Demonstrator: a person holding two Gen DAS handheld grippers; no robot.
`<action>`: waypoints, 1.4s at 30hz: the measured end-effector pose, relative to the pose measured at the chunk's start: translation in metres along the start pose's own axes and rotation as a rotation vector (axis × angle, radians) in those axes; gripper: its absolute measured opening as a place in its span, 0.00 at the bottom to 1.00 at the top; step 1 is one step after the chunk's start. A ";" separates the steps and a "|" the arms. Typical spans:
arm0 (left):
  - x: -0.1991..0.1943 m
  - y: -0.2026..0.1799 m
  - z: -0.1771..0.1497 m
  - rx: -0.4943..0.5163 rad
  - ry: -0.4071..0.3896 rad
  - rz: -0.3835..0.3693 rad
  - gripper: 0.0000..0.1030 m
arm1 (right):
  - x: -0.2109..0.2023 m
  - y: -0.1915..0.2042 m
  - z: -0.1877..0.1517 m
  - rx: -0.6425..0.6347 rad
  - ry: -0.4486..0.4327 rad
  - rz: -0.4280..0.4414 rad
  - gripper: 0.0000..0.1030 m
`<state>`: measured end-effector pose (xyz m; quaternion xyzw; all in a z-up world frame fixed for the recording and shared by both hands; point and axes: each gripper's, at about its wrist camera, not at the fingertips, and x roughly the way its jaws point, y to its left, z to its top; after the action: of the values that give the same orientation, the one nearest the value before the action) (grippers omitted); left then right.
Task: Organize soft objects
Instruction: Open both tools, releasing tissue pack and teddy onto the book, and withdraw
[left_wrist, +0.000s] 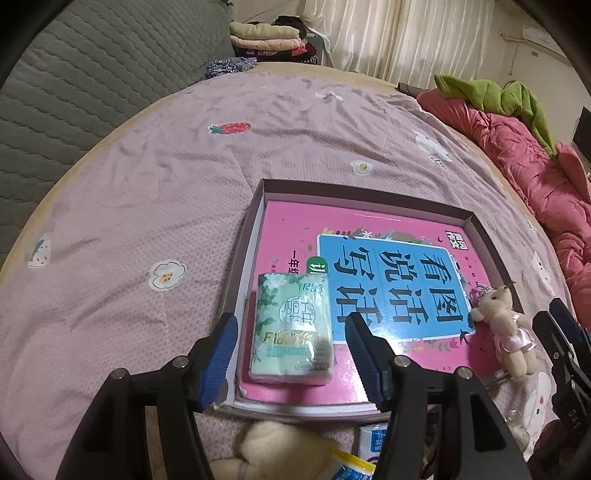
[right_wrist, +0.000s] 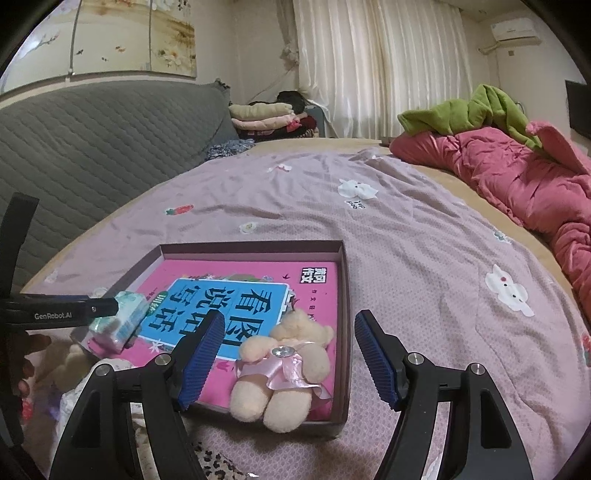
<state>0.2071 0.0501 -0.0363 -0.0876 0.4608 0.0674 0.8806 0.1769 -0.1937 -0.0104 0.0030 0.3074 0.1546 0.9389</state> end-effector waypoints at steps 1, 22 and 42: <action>-0.002 0.000 -0.001 0.000 -0.003 0.000 0.59 | -0.001 0.000 0.000 -0.003 -0.004 -0.002 0.72; -0.047 0.023 -0.030 -0.047 -0.050 -0.018 0.61 | -0.039 0.007 0.000 -0.044 -0.090 0.021 0.74; -0.081 0.040 -0.074 -0.040 -0.052 -0.025 0.61 | -0.078 0.018 -0.011 -0.079 -0.112 -0.006 0.74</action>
<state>0.0943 0.0699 -0.0145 -0.1092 0.4351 0.0678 0.8912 0.1060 -0.2004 0.0273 -0.0261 0.2479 0.1635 0.9545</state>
